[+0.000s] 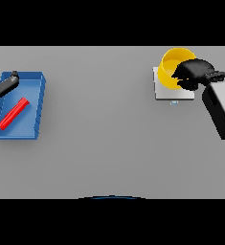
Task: Pick up the red beaker and tilt it to pour out 1 green nut into yellow bowl. Pick up the yellow bowl and place it on the metallic measuring scale.
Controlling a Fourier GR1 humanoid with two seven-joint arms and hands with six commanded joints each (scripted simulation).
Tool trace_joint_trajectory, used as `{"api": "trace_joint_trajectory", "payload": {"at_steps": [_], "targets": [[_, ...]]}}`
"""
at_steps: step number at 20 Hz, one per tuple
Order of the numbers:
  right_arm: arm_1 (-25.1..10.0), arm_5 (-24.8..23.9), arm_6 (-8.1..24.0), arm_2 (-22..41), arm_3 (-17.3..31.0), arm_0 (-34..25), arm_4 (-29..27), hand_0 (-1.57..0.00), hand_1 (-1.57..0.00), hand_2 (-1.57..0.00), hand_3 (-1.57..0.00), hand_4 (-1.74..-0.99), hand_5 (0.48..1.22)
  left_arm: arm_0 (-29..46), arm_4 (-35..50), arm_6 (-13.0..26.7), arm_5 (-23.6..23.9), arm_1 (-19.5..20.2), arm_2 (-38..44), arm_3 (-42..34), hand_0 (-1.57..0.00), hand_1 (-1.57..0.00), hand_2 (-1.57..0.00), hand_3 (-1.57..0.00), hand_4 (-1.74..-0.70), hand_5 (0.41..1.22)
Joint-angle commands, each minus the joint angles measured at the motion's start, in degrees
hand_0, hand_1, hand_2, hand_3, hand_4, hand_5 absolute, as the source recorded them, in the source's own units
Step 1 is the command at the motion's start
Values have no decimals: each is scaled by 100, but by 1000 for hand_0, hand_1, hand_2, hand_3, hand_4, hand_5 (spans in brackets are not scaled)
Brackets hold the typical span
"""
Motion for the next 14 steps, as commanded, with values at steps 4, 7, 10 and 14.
{"api": "trace_joint_trajectory", "payload": {"at_steps": [4,7,10,14], "targets": [[129,-222,-66,16,441,-100,5,-1571,-1462,-1568,-1496,-1724,1221,-40,19,65,-7,-14,15,37,1,1,1,1,-806,734],[115,-177,-224,13,691,-177,-61,-1536,-1411,-1569,-1165,-1728,1221,-80,-14,-42,-31,-36,11,117,1,1,1,1,-811,740],[199,-22,-92,-53,824,-271,-152,-1219,-1083,-1132,-824,-1548,1053,-158,-58,58,-41,-150,-58,202,1,1,1,1,-812,744],[264,31,-194,-65,1061,-395,-139,-499,-443,-597,-635,-1425,851,-198,-72,76,-40,-193,-66,286,1,1,1,1,-805,740]]}}
